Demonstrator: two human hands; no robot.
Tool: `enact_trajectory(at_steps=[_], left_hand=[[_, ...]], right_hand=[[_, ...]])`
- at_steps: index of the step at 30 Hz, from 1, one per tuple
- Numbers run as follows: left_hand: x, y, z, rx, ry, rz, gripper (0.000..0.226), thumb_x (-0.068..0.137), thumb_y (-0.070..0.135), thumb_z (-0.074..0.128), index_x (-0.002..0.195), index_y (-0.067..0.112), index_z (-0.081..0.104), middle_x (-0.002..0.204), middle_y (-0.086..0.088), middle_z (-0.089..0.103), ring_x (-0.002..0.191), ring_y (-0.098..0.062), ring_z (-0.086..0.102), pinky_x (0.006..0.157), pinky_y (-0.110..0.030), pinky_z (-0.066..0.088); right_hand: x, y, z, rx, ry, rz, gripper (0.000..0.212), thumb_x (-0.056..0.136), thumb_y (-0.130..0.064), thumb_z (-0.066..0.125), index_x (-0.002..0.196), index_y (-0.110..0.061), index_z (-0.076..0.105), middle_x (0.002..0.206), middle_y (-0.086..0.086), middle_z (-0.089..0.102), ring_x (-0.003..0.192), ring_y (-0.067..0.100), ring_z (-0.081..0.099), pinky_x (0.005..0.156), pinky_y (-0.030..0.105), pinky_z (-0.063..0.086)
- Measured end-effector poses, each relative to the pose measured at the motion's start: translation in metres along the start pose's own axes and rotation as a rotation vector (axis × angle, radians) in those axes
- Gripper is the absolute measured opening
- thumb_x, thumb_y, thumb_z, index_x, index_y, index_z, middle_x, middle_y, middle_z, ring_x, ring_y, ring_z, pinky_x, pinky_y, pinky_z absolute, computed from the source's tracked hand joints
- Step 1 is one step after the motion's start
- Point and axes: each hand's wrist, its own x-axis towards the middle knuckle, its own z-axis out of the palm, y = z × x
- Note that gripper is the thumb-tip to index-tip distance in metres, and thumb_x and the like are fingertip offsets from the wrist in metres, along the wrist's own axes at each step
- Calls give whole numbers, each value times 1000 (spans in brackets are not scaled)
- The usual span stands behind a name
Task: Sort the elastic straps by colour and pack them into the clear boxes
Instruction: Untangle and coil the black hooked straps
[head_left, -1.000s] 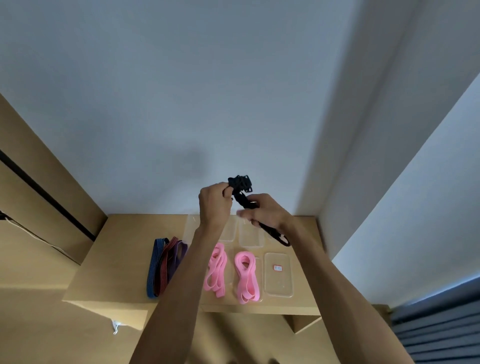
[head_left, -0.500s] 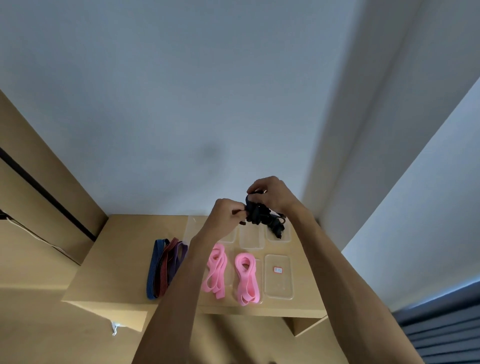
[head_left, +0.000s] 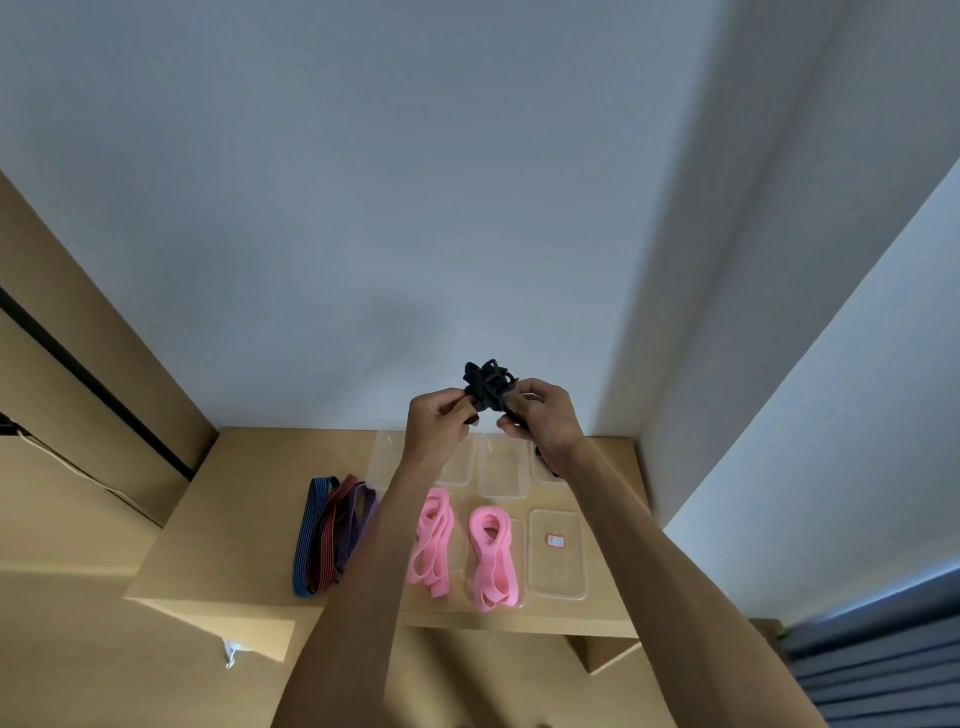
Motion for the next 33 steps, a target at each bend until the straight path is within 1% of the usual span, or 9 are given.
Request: enact_trajectory(at_steps=[6, 11, 15, 19, 21, 24, 26, 29, 33], left_hand=[[6, -20, 1, 134, 207, -77, 29, 89, 6, 66, 60, 1, 60, 52, -4, 52, 52, -19, 38, 54, -26, 32], [11, -37, -1, 350, 374, -132, 31, 85, 2, 60, 58, -8, 49, 55, -13, 40, 58, -20, 31, 56, -29, 26], [10, -38, -5, 590, 366, -70, 35, 83, -5, 54, 53, 5, 39, 49, -7, 28, 56, -18, 19, 53, -31, 17], [7, -38, -3, 745, 305, 5, 31, 83, -10, 51, 57, 6, 45, 51, -3, 37, 58, -23, 31, 52, -33, 21], [5, -35, 1, 769, 306, 65, 26, 86, -12, 48, 66, 4, 52, 63, -9, 47, 63, -25, 39, 57, -33, 24], [5, -29, 8, 773, 322, 108, 25, 86, -17, 42, 81, 0, 60, 76, -11, 45, 69, -24, 41, 61, -29, 25], [5, -24, 11, 783, 315, 135, 25, 89, -15, 42, 89, -2, 64, 78, -10, 44, 69, -23, 42, 61, -29, 28], [7, -19, 14, 760, 307, 210, 22, 92, -10, 45, 86, -3, 65, 76, -11, 45, 67, -23, 42, 54, -25, 26], [7, -8, 19, 766, 271, 323, 20, 92, -7, 52, 81, -4, 68, 69, -13, 49, 62, -27, 46, 56, -29, 30]], right_hand=[[-2, 9, 12, -217, 68, 10, 10, 89, -7, 68, 97, -2, 72, 72, 11, 69, 52, 17, 62, 52, 25, 46], [-10, 12, 22, -503, 111, -149, 10, 81, -2, 72, 77, -11, 69, 71, 1, 68, 57, 15, 62, 56, 18, 48], [-11, 11, 19, -588, 70, -203, 18, 79, -1, 74, 70, -14, 64, 67, -3, 65, 61, 10, 57, 56, 18, 43], [-12, 4, 15, -533, -60, -179, 10, 80, -7, 74, 76, -16, 73, 58, -17, 66, 55, -2, 58, 54, 13, 41], [-10, -1, 13, -456, -42, -190, 10, 83, -11, 74, 79, -20, 74, 64, -16, 71, 64, 2, 65, 60, 15, 48], [-5, -10, 9, -403, -5, -199, 8, 87, -13, 70, 87, -18, 77, 85, -4, 77, 83, 13, 71, 76, 25, 54], [-3, -11, 7, -430, 3, -217, 9, 88, -12, 69, 91, -12, 78, 93, -1, 76, 81, 12, 69, 76, 26, 53], [-4, -10, 9, -488, -23, -266, 11, 84, -8, 74, 95, -9, 79, 106, 1, 70, 80, 11, 63, 78, 22, 49], [-5, -7, 18, -581, 80, -450, 9, 82, -9, 77, 90, -12, 81, 114, 3, 59, 106, 14, 54, 90, 22, 40]])
